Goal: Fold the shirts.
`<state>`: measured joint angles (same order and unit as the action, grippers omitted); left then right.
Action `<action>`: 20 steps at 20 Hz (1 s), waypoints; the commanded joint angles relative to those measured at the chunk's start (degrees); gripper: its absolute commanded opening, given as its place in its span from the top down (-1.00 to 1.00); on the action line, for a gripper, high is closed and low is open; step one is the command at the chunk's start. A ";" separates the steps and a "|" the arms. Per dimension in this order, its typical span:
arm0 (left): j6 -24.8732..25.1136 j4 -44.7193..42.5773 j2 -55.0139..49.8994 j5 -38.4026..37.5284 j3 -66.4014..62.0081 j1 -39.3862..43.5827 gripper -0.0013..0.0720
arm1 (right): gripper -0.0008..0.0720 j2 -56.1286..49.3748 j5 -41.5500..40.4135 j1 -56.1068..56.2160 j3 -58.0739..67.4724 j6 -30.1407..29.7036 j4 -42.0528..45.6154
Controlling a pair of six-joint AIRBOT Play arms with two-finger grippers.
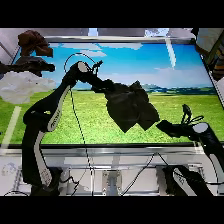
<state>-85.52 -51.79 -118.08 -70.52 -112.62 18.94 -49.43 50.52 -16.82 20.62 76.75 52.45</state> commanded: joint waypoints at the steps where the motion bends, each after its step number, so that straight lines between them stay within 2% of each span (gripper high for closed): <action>1: 0.11 2.78 0.04 2.14 -0.07 -0.04 -0.93 | -0.32 -2.03 -8.63 -0.70 -9.29 -10.99 -22.49; 8: 0.74 4.26 0.04 2.40 -0.07 -0.04 -0.93 | -0.29 -11.63 -12.22 -0.59 -9.27 -22.43 -36.72; 12: 0.68 4.26 0.04 3.19 -0.04 -0.04 -0.93 | -0.05 -18.01 -9.66 -0.59 -9.25 -33.31 -50.38; 14: 0.70 4.26 0.04 3.52 -0.04 -0.04 -0.93 | -0.01 -18.53 -8.13 -0.61 -9.07 -33.75 -51.28; 15: 0.70 4.28 0.04 3.80 -0.04 -0.04 -0.93 | 0.13 -18.53 -7.74 -0.61 -8.70 -33.73 -51.17; 16: 0.68 4.28 0.04 4.07 -0.04 -0.04 -0.92 | 0.43 -18.53 -7.54 -0.61 -8.31 -33.73 -51.34; 17: 0.68 4.31 0.04 4.37 -0.04 -0.04 -0.92 | 0.65 -18.53 -7.52 -0.61 -7.80 -33.73 -51.32; 19: 0.68 4.26 0.04 4.94 -0.04 -0.04 -0.92 | 0.76 -18.53 -7.30 -0.61 -6.34 -33.70 -51.45; 20: 0.70 4.24 0.02 5.14 -0.04 -0.04 -0.91 | 0.89 -18.53 -7.10 -0.61 -5.57 -33.70 -51.43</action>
<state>-84.84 -47.51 -118.08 -66.22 -112.62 18.94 -67.72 41.23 -17.41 13.39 44.03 3.49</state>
